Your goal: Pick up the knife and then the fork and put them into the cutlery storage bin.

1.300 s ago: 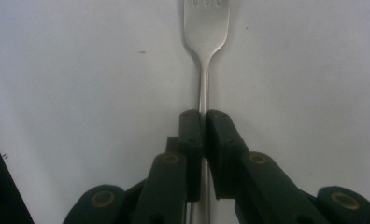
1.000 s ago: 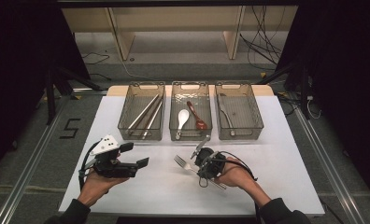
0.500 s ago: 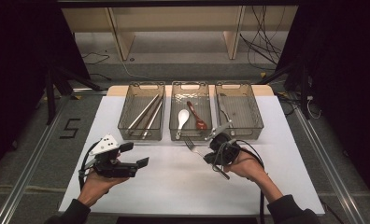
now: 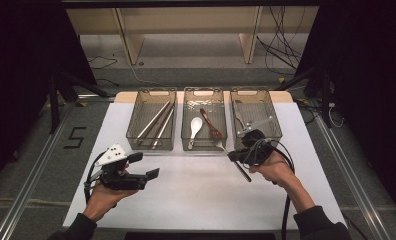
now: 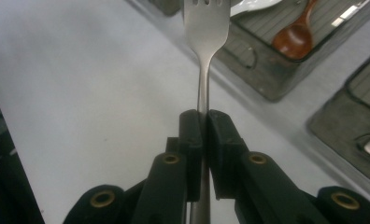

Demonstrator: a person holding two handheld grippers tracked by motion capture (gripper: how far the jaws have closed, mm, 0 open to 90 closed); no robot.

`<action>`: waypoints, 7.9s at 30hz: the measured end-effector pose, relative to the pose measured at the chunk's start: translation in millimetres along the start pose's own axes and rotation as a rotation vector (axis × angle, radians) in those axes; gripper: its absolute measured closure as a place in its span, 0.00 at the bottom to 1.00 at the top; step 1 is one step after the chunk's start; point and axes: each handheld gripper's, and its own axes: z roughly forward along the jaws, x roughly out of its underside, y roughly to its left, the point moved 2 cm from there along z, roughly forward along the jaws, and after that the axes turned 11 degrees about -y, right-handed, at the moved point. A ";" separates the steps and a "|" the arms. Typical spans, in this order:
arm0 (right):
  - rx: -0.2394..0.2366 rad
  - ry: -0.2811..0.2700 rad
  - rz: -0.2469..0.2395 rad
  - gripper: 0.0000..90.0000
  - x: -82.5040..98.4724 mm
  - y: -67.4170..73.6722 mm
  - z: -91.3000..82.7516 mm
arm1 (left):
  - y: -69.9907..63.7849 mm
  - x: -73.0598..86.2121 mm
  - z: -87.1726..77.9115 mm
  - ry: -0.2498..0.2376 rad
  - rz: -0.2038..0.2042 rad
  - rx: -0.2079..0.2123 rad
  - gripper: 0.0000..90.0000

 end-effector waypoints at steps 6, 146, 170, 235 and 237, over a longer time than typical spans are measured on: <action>0.040 -0.062 0.042 0.95 -3.7 -16.9 -13.0 | 1.5 -0.3 -1.0 -0.004 -0.007 -0.005 0.17; 0.205 -0.263 0.218 0.39 -34.7 -66.6 -8.2 | 2.4 -0.8 -2.5 -0.038 -0.041 0.012 0.17; 0.074 -0.398 0.156 0.33 1.6 -11.2 -21.5 | 0.4 -1.0 1.3 -0.031 -0.066 0.028 0.17; 0.127 -0.429 0.019 0.23 78.0 34.8 -37.9 | -13.9 5.9 1.1 -0.005 -0.067 0.090 0.17; 0.127 -0.432 0.024 0.23 78.0 34.4 -38.1 | -13.6 5.6 0.9 -0.011 -0.071 0.086 0.17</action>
